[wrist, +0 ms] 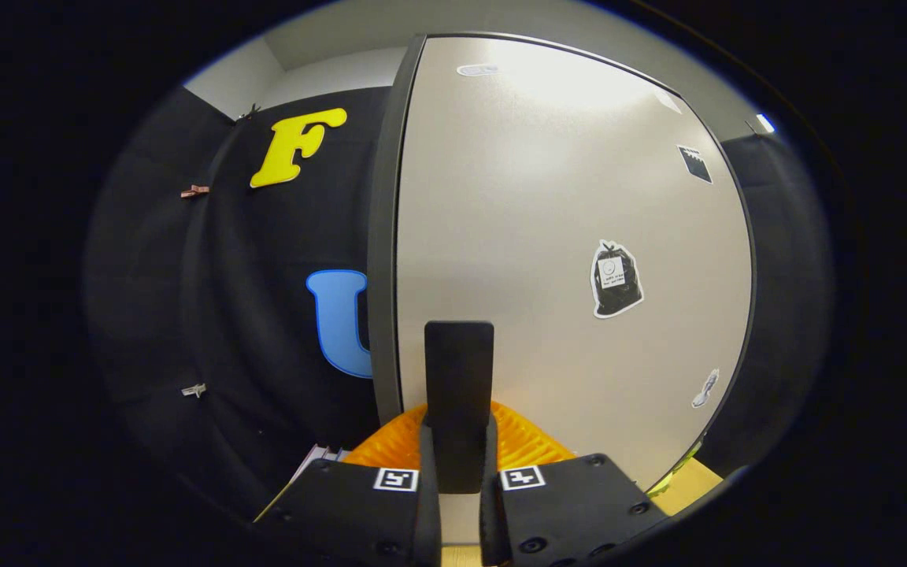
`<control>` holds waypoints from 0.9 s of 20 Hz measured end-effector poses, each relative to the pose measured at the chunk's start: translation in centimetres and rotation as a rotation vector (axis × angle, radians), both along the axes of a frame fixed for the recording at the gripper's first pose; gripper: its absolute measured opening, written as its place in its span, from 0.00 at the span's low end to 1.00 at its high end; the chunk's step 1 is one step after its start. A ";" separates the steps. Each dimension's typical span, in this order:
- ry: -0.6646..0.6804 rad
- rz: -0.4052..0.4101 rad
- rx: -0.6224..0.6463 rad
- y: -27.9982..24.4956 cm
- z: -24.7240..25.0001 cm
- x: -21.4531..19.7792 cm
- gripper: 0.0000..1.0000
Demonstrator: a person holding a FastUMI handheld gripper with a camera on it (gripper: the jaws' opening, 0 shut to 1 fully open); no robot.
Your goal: Open the shoe cabinet door, grab the shoes and put them into the shoe cabinet, then close the shoe cabinet door.
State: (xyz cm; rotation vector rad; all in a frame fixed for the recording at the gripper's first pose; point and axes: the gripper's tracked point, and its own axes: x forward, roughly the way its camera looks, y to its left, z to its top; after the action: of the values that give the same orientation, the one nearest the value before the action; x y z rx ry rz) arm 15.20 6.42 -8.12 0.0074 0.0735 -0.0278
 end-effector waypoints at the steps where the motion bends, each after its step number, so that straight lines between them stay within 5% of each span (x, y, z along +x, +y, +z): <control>1: -0.004 0.018 0.000 0.1 0.0 0.0 0.22; 18: -0.005 0.200 0.080 -4.4 1.3 -14.2 0.22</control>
State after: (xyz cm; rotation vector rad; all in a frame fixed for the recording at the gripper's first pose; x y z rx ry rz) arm 0.99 2.03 -6.82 0.0801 0.0699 0.1754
